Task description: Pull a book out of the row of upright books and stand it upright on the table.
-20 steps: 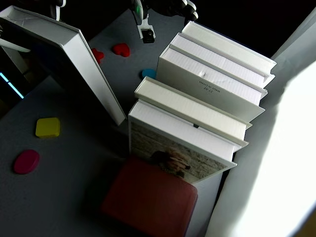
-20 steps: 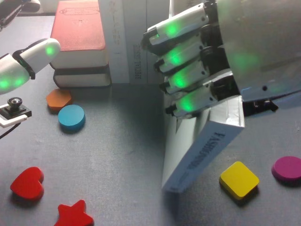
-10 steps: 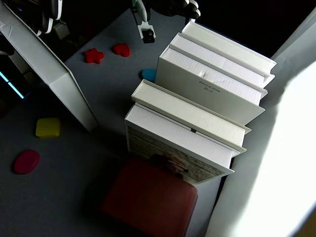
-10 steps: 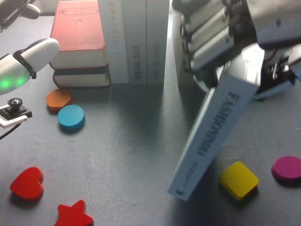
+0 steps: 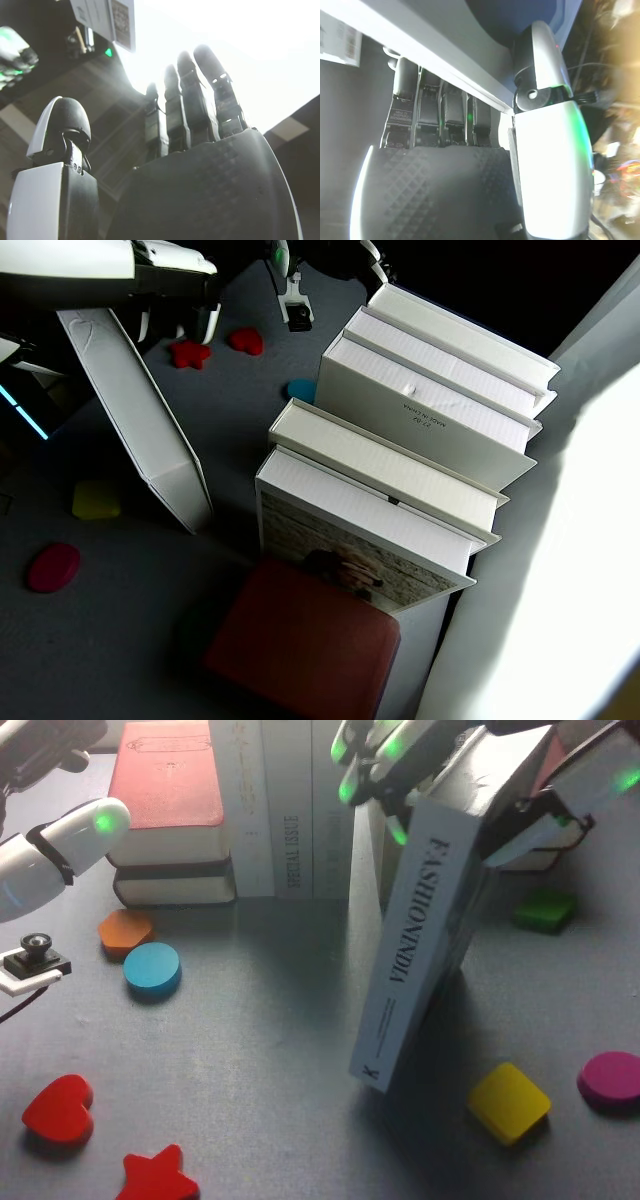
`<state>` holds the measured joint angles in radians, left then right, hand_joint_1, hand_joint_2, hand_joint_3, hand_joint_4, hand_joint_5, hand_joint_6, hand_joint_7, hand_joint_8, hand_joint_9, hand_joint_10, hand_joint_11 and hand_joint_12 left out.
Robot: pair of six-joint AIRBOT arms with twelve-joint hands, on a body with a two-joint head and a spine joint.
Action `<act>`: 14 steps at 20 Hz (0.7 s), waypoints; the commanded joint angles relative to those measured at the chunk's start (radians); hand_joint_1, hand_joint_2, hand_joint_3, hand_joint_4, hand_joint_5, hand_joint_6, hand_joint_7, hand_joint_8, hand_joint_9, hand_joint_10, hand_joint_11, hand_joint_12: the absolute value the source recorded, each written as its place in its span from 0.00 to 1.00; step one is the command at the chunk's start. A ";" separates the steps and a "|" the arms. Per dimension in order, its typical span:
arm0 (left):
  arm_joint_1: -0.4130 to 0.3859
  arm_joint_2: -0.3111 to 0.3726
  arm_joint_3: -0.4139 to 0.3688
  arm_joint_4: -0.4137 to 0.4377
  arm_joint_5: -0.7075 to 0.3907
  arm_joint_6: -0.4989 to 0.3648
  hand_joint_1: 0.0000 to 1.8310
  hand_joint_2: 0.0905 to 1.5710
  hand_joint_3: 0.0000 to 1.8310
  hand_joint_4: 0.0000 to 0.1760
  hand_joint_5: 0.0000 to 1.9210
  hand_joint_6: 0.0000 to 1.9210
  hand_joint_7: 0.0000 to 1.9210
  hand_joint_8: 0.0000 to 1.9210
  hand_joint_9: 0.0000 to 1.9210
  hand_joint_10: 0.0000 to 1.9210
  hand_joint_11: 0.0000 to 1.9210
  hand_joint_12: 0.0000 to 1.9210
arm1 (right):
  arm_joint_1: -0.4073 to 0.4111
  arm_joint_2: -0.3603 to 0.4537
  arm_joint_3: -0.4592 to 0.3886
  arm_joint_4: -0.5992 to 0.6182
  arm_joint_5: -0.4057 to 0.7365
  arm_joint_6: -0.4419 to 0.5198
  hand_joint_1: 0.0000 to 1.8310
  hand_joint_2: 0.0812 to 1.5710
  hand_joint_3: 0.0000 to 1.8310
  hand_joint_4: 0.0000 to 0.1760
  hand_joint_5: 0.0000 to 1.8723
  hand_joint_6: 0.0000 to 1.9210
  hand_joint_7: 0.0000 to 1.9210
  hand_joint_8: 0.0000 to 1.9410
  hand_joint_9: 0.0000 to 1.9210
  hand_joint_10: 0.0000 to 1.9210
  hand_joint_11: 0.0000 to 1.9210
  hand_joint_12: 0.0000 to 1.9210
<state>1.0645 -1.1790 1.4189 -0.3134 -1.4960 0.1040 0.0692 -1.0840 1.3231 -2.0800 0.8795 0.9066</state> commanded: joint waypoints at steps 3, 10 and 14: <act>-0.006 -0.003 0.004 -0.015 -0.118 -0.008 0.34 0.78 0.00 0.14 0.15 0.00 0.10 0.00 0.11 0.00 0.00 0.62 | -0.014 -0.040 0.040 0.066 -0.052 0.002 0.60 0.78 0.00 0.00 0.40 0.70 0.33 0.16 0.12 0.41 0.00 0.69; -0.006 -0.005 0.003 -0.016 -0.121 -0.008 0.35 0.80 0.00 0.12 0.16 0.00 0.12 0.00 0.15 0.01 0.00 0.62 | -0.089 -0.119 0.118 0.155 -0.061 -0.002 0.58 0.81 0.00 0.00 0.35 0.76 0.25 0.06 0.00 0.34 0.00 0.43; -0.006 -0.004 0.001 -0.018 -0.125 -0.009 0.37 0.80 0.00 0.07 0.16 0.00 0.11 0.00 0.14 0.00 0.00 0.59 | -0.114 -0.128 0.134 0.184 -0.065 -0.007 0.61 0.74 0.00 0.00 0.16 0.36 0.30 0.16 0.00 0.30 0.00 0.01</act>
<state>1.0645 -1.1820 1.4189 -0.3202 -1.4963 0.1036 -0.0433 -1.2095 1.4574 -1.9469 0.8280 0.9043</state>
